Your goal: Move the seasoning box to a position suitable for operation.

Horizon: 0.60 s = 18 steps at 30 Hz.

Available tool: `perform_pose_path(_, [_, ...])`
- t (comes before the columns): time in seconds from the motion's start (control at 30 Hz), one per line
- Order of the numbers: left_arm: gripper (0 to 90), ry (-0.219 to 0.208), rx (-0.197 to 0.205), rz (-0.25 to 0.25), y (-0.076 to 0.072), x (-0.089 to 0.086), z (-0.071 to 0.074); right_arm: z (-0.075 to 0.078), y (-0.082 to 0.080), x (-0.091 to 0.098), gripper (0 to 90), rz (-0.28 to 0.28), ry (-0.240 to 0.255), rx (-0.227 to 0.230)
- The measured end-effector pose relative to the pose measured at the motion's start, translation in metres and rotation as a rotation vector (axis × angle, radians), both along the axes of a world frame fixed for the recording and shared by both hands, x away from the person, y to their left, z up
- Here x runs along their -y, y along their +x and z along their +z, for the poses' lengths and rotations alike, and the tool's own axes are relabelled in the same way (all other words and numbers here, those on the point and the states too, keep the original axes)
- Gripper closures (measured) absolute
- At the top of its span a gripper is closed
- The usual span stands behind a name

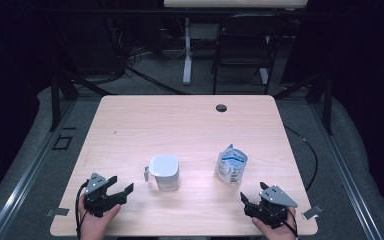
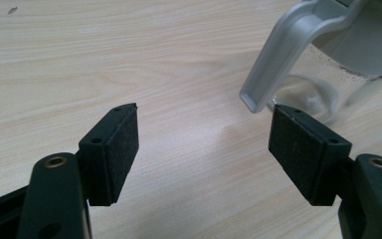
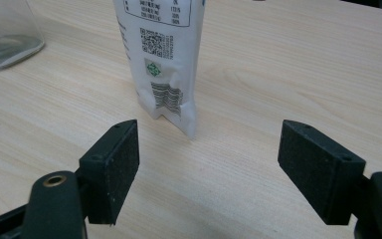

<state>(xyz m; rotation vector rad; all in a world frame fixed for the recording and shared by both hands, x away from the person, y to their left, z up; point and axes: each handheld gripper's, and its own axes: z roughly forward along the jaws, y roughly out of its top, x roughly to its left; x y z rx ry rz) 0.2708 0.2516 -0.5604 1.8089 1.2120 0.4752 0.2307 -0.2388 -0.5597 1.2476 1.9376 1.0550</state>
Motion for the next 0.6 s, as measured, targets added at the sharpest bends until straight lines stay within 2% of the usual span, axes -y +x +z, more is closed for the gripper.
perform_pose_path(0.07, [28.3, 0.013, -0.007, -0.008, -0.001, 0.001, 0.001, 0.0, -0.001, 0.001, 22.7, 0.015, -0.019, 0.0])
perform_pose_path(0.2, [28.3, 0.027, -0.016, -0.021, -0.001, 0.004, 0.004, 0.004, -0.002, -0.001, 23.9, 0.044, -0.023, 0.016])
perform_pose_path(0.27, [28.4, 0.023, -0.008, -0.015, -0.001, 0.005, 0.004, 0.004, -0.002, -0.001, 24.6, 0.05, -0.009, -0.015])
perform_pose_path(0.3, [28.3, 0.023, -0.008, -0.015, -0.001, 0.005, 0.004, 0.004, -0.002, -0.001, 24.6, 0.05, -0.009, -0.015])
perform_pose_path(0.33, [28.3, 0.021, -0.007, -0.014, -0.001, 0.005, 0.004, 0.002, 0.0, 0.001, 25.3, 0.047, 0.001, -0.039])
perform_pose_path(0.37, [28.3, 0.017, -0.008, -0.012, -0.001, 0.005, 0.004, 0.002, 0.0, 0.001, 25.3, 0.047, 0.001, -0.039])
perform_pose_path(0.43, [28.3, 0.031, -0.008, -0.008, -0.002, 0.006, 0.004, -0.001, 0.002, 0.006, 25.2, 0.023, 0.04, -0.067])
perform_pose_path(0.53, [28.5, 0.015, -0.006, -0.007, -0.004, 0.006, 0.004, 0.0, 0.003, 0.01, 24.3, 0.007, 0.081, -0.071])
perform_pose_path(0.57, [28.6, 0.015, -0.006, -0.007, -0.004, 0.006, 0.004, 0.0, 0.003, 0.01, 24.3, 0.007, 0.081, -0.071])
perform_pose_path(0.6, [28.9, 0.006, -0.027, -0.016, -0.005, 0.006, 0.006, 0.001, 0.003, 0.01, 22.7, 0.004, 0.086, -0.058])
